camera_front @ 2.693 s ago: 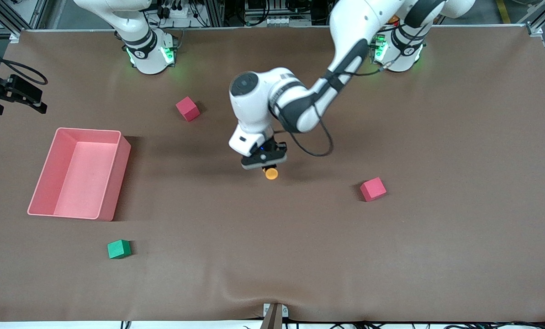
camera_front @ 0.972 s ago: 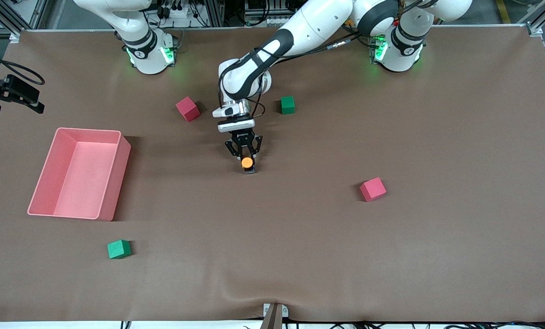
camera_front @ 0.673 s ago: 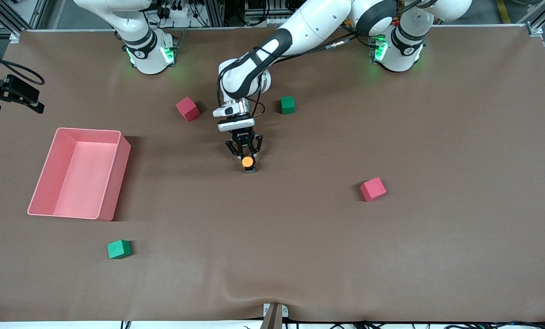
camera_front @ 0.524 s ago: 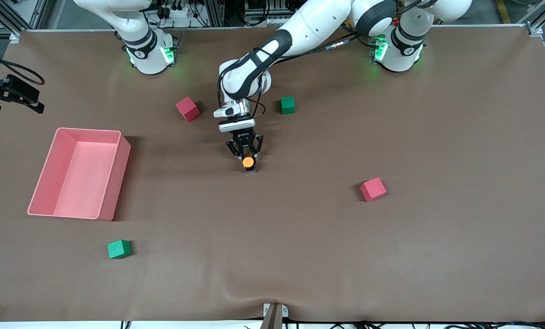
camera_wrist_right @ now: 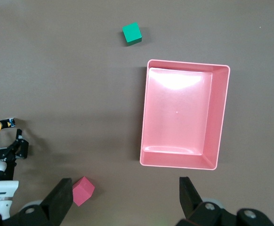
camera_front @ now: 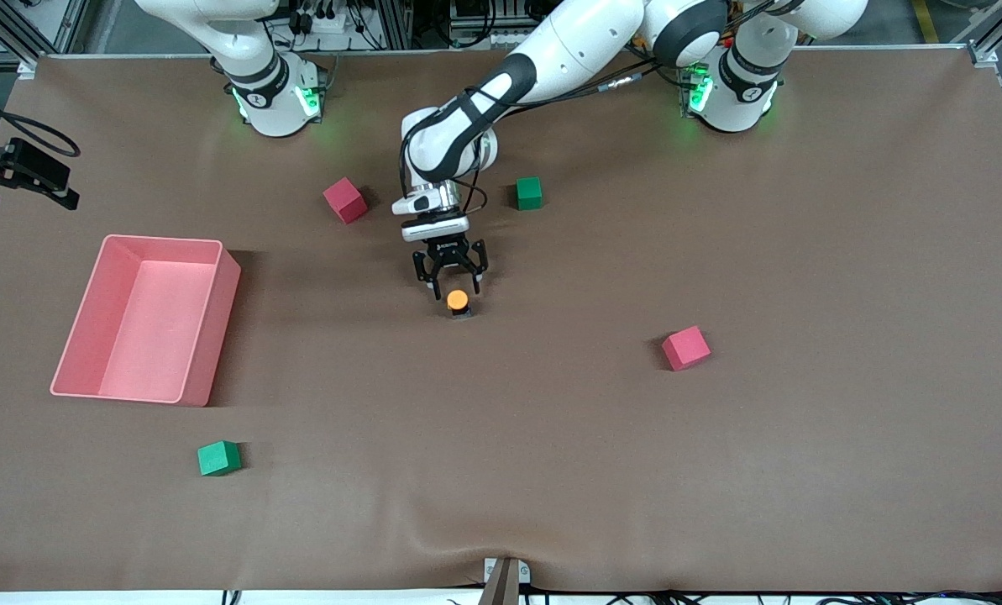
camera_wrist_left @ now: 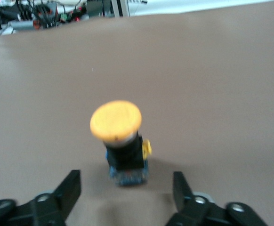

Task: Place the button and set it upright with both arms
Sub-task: 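Lower the upright button onto the table with the left gripper, then open the left gripper and lift it off the button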

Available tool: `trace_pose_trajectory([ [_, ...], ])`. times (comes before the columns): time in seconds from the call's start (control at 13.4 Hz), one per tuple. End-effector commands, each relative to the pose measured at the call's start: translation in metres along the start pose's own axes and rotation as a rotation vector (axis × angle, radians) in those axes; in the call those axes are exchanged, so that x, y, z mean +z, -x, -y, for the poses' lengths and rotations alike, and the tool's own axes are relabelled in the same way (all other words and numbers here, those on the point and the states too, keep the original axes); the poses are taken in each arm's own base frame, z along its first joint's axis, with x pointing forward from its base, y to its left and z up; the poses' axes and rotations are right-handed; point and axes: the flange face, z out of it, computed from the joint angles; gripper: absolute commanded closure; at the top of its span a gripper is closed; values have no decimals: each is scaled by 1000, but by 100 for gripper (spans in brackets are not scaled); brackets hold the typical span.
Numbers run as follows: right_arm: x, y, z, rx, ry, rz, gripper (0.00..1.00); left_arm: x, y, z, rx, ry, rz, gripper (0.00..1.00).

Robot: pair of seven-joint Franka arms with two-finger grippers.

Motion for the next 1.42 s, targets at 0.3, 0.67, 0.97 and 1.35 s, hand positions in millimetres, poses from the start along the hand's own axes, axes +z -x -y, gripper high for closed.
trace_pose_trajectory([
  [0.3,-1,0,-9,6,-3,7,0,-113,-58,-16,-154,-40,320,0],
  [0.67,0,-1,-9,6,-3,8,0,-165,-178,8,-269,7,690,0],
  [0.97,-1,-1,-8,4,-3,5,0,-149,-292,66,-356,15,764,0],
  [1.35,-1,-1,-8,5,-3,5,0,-108,-390,155,-318,2,810,0],
])
